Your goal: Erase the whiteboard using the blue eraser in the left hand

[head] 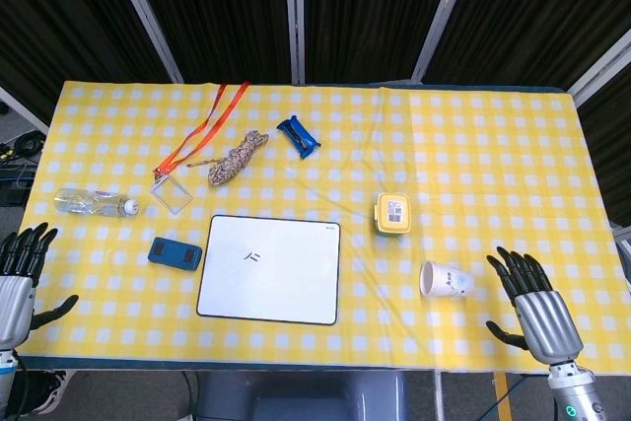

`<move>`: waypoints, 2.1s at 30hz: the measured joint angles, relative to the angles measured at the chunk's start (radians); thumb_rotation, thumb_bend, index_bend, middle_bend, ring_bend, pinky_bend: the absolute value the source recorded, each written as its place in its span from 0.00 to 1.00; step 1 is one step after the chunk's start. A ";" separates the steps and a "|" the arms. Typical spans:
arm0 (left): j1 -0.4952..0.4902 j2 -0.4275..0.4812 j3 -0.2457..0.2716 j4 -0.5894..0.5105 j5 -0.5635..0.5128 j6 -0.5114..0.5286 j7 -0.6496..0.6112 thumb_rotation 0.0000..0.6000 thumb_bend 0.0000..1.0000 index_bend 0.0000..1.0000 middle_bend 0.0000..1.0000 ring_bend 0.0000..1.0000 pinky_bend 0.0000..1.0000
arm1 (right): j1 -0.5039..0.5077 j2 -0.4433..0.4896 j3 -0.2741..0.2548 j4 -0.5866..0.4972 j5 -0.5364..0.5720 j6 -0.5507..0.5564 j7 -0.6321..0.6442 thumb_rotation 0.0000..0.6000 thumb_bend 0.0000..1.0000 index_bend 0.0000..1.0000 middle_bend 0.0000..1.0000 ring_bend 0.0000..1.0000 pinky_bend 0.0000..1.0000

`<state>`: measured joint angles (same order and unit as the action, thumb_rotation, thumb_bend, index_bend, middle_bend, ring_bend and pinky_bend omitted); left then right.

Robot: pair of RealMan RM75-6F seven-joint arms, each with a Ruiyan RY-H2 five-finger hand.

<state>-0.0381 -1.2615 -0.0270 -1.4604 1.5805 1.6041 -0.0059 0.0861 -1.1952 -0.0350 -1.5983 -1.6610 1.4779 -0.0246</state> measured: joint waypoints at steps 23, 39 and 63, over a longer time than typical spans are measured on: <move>-0.021 0.007 0.010 -0.001 0.002 -0.052 0.028 1.00 0.12 0.02 0.00 0.00 0.05 | 0.003 -0.001 0.003 -0.003 0.009 -0.009 -0.003 1.00 0.07 0.01 0.00 0.00 0.00; -0.209 0.034 -0.010 -0.070 -0.055 -0.396 0.249 1.00 0.23 0.18 0.04 0.11 0.15 | 0.002 0.014 0.009 -0.008 0.017 -0.004 0.029 1.00 0.07 0.01 0.00 0.00 0.00; -0.435 -0.126 -0.050 -0.056 -0.348 -0.682 0.522 1.00 0.29 0.23 0.09 0.14 0.17 | 0.005 0.024 0.017 -0.005 0.024 -0.001 0.061 1.00 0.07 0.01 0.00 0.00 0.00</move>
<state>-0.4733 -1.3876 -0.0772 -1.5168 1.2325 0.9223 0.5164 0.0909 -1.1714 -0.0184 -1.6035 -1.6368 1.4770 0.0368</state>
